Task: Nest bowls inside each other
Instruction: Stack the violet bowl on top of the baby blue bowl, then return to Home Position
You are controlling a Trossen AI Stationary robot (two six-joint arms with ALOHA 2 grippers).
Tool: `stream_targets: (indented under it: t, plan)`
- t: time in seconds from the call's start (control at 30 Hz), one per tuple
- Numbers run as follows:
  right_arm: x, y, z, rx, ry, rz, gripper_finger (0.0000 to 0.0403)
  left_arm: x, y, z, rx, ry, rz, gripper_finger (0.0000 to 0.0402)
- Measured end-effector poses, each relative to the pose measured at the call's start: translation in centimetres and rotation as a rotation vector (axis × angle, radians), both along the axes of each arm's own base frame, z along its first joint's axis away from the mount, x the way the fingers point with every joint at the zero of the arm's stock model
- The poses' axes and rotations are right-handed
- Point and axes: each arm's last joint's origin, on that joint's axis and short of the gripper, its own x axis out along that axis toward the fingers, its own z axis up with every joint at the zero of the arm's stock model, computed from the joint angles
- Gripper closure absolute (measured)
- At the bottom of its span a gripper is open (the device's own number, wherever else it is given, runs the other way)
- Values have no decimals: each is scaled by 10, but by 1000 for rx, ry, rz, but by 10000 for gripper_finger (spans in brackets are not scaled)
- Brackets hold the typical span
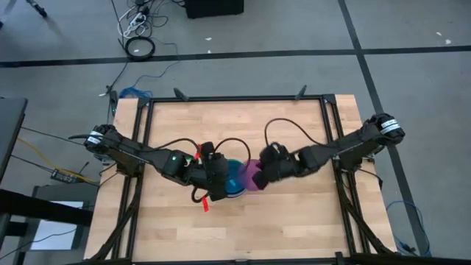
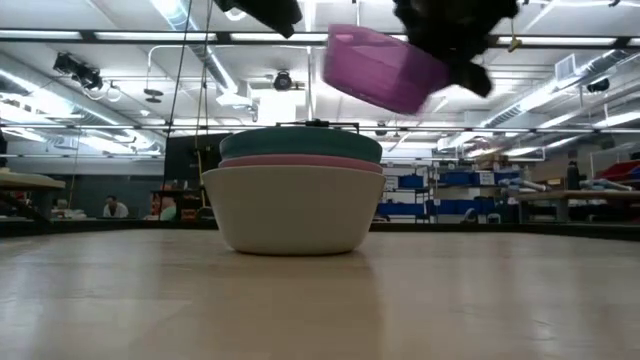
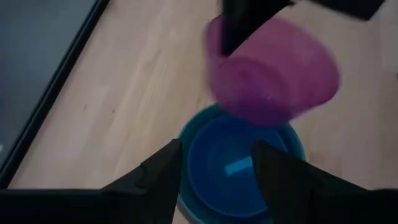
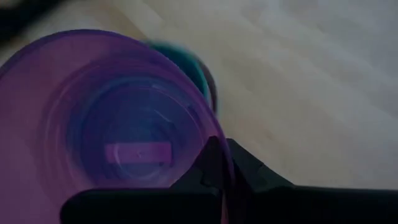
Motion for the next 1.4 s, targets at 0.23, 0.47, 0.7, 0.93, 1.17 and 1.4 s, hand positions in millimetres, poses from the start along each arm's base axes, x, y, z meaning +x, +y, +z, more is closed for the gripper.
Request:
stream_targets:
  t: [0.23,0.47,0.7,0.93,1.17,1.4]
  plan:
    - [27,-25,7,9,-141,96,403,5,-2,4,10,-48,-36,200]
    - [50,-31,-21,22,-111,122,403,7,-4,26,17,-110,-67,200]
    - [66,-33,-43,58,-111,163,388,6,-10,56,33,-182,-128,200]
    - [67,-36,-49,100,-88,164,311,-2,-14,85,47,-223,-175,200]
    - [65,-37,-43,88,-109,137,265,-17,-9,107,43,-229,-167,200]
    - [63,-36,-30,15,-150,174,268,-44,1,110,53,-123,-124,200]
